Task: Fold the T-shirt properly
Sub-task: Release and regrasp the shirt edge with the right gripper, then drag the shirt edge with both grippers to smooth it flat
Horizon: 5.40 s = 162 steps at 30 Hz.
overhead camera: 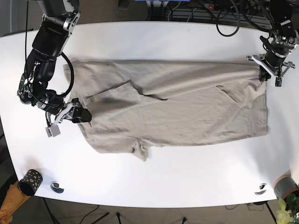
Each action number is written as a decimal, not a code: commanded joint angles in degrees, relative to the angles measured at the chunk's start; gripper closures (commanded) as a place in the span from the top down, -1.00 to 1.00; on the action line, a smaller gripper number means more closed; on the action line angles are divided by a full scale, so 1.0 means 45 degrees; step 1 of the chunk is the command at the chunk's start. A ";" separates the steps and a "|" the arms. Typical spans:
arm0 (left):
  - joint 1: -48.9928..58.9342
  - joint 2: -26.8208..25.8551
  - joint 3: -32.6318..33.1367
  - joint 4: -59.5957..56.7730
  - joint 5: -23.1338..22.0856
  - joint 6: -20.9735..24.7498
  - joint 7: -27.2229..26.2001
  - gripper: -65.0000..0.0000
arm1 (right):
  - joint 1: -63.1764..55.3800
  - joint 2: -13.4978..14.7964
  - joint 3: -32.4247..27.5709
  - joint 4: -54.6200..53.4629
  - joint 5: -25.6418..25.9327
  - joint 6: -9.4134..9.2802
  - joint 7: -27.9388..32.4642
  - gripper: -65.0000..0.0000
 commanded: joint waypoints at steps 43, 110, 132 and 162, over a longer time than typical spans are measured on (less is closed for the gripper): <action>-0.1084 -0.0196 -0.0098 0.0210 -0.0112 0.0062 0.0297 -1.00 | -0.4849 -0.0011 0.1164 0.4243 -0.3973 0.0076 0.0962 0.28; -0.1924 -0.0372 -0.2521 -0.2877 0.0552 -0.2917 0.1860 0.04 | -0.4985 -0.0519 0.1164 0.4908 -0.4754 0.0076 0.1041 -0.19; -0.1865 -0.0372 -0.2501 -0.2701 0.0611 -0.2917 0.1880 -1.00 | -0.4888 -0.1046 0.1164 0.4810 -0.5692 0.0076 0.1060 -0.92; 0.1222 -0.0294 -0.3615 -0.1294 0.0611 -0.2917 0.1899 -0.90 | -0.9049 -0.1007 0.1692 0.7037 -0.4442 0.0076 0.1021 -1.00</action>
